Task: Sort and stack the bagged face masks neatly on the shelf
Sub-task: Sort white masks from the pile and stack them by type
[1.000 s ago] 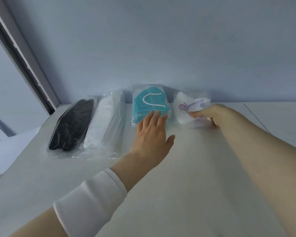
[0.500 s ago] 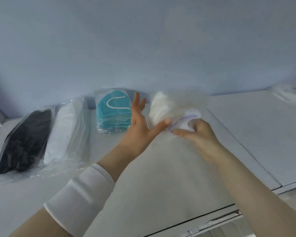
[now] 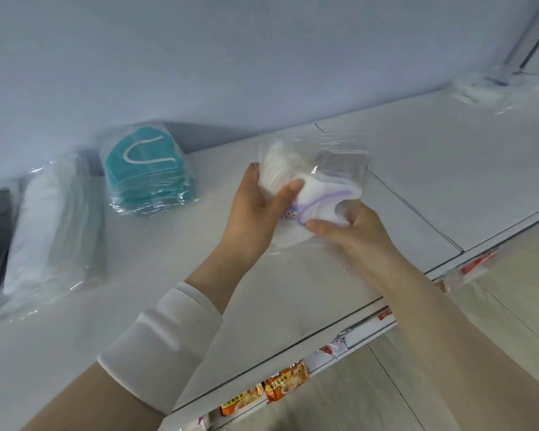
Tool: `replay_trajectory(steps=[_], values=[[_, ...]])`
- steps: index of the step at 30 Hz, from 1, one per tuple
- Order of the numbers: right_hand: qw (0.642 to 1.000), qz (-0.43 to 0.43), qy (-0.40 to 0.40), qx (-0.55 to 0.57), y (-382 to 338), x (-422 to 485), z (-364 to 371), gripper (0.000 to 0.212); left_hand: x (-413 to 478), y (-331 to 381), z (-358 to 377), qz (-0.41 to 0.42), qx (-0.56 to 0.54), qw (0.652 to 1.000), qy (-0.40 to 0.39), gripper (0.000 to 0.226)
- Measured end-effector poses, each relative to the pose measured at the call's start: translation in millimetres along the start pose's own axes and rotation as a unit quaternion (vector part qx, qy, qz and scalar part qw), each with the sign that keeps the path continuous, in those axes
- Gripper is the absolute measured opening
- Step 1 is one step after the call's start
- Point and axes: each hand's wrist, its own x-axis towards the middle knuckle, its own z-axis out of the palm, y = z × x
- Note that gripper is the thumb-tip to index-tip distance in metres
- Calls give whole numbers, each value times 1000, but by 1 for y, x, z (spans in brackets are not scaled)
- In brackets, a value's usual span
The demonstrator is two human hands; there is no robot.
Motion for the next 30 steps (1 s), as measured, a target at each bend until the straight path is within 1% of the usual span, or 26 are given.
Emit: replay_trajectory(steps=[1, 4, 7, 9, 10, 12, 13, 14, 16, 17, 20, 21, 22, 24, 25, 27, 30], values=[[1000, 5, 4, 11, 1, -5, -13, 32, 0, 2, 13, -5, -5, 1000, -11, 20], [999, 21, 37, 23, -3, -31, -64, 31, 0, 10, 65, -24, -37, 998, -53, 24], [996, 39, 70, 36, -4, -64, -127, 41, -3, 23, 134, -34, -66, 991, -112, 36], [991, 51, 120, 40, 2, -87, -174, 40, -9, 33, 186, -39, -65, 986, -149, 43], [985, 57, 157, 41, 7, -99, -198, 40, -14, 37, 215, -36, -59, 983, -171, 39], [973, 59, 220, 39, 17, -124, -249, 47, -27, 41, 275, -45, -65, 974, -212, 32], [967, 60, 245, 43, 23, -138, -275, 44, -35, 41, 306, -65, -79, 968, -229, 31], [960, 63, 268, 51, 28, -153, -299, 35, -44, 41, 336, -87, -93, 961, -247, 31], [947, 68, 306, 65, 39, -183, -346, 12, -64, 38, 393, -121, -103, 945, -287, 35], [941, 73, 323, 73, 46, -198, -368, 5, -74, 36, 419, -132, -109, 934, -314, 36], [919, 100, 368, 105, 68, -239, -423, 20, -101, 27, 487, -171, -114, 895, -397, 45], [911, 111, 382, 112, 76, -250, -439, 22, -109, 23, 506, -187, -103, 883, -419, 43], [904, 122, 393, 120, 84, -259, -453, 19, -116, 19, 524, -205, -94, 871, -436, 37], [890, 144, 413, 130, 98, -271, -480, 12, -125, 9, 560, -223, -76, 861, -452, 26], [884, 148, 421, 136, 105, -274, -493, 11, -127, 4, 576, -223, -65, 861, -453, 25], [874, 161, 434, 147, 117, -275, -519, 4, -127, -4, 610, -218, -40, 862, -456, 25], [868, 170, 439, 157, 127, -261, -566, 7, -114, -12, 663, -235, -32, 863, -446, 30]])
